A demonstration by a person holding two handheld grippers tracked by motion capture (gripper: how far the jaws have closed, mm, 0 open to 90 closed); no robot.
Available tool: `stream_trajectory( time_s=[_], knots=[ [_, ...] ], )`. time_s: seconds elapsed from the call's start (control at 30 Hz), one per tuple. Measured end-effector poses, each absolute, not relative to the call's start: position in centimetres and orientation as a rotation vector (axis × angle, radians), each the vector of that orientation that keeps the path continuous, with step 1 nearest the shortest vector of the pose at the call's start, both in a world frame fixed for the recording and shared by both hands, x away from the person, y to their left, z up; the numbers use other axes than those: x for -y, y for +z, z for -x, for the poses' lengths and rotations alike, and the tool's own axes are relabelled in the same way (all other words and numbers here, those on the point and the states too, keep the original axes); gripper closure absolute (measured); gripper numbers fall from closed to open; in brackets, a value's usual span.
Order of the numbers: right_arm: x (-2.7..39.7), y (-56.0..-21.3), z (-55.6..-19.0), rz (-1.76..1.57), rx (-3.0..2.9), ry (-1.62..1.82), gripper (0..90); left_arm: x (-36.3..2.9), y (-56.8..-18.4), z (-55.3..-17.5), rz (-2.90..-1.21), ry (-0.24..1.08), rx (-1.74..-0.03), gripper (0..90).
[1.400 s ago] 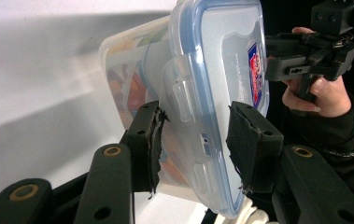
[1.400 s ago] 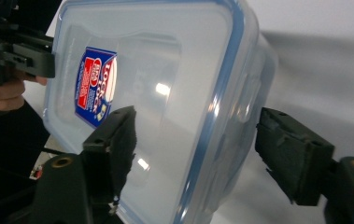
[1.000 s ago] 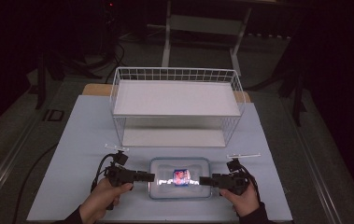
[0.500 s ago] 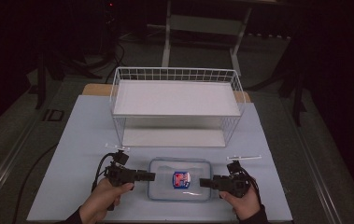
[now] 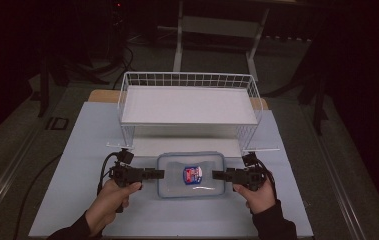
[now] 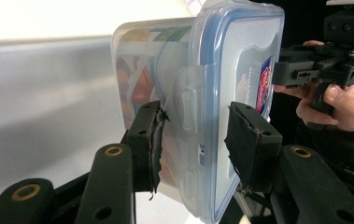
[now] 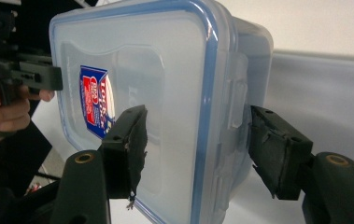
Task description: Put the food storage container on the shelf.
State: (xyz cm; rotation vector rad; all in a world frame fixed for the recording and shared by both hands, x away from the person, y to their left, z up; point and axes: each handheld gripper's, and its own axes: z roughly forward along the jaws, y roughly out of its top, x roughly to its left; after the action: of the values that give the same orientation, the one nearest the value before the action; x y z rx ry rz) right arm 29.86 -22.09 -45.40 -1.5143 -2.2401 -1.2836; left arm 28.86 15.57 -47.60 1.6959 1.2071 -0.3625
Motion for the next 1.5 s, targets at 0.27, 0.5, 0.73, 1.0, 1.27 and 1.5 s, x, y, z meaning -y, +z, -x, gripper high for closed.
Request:
stream_trajectory(
  time_s=[0.27, 0.5, 0.73, 1.0, 1.27, 1.5],
  knots=[
    [21.9, -44.3, -32.0, 1.519, 2.246, -1.328, 38.9, -15.5, -46.9, -30.2, -1.664, -0.307, -1.198, 55.4],
    [21.7, -44.4, -33.5, 1.529, 2.249, -1.335, 38.8, -15.5, -47.0, -31.9, -1.675, -0.274, -1.192, 55.0],
    [22.1, -45.3, -35.0, 1.558, 2.253, -1.323, 38.4, -14.7, -48.4, -33.1, -1.666, -0.263, -1.201, 54.5],
    [22.5, -46.3, -36.0, 1.584, 2.228, -1.331, 38.4, -14.3, -49.2, -34.1, -1.642, -0.201, -1.189, 54.0],
    [22.2, -47.0, -36.8, 1.615, 2.227, -1.353, 38.3, -14.1, -49.9, -35.1, -1.615, -0.147, -1.197, 52.3],
    [21.9, -47.6, -37.5, 1.630, 2.220, -1.353, 38.0, -14.1, -50.7, -35.7, -1.592, -0.134, -1.220, 51.9]
  ],
)
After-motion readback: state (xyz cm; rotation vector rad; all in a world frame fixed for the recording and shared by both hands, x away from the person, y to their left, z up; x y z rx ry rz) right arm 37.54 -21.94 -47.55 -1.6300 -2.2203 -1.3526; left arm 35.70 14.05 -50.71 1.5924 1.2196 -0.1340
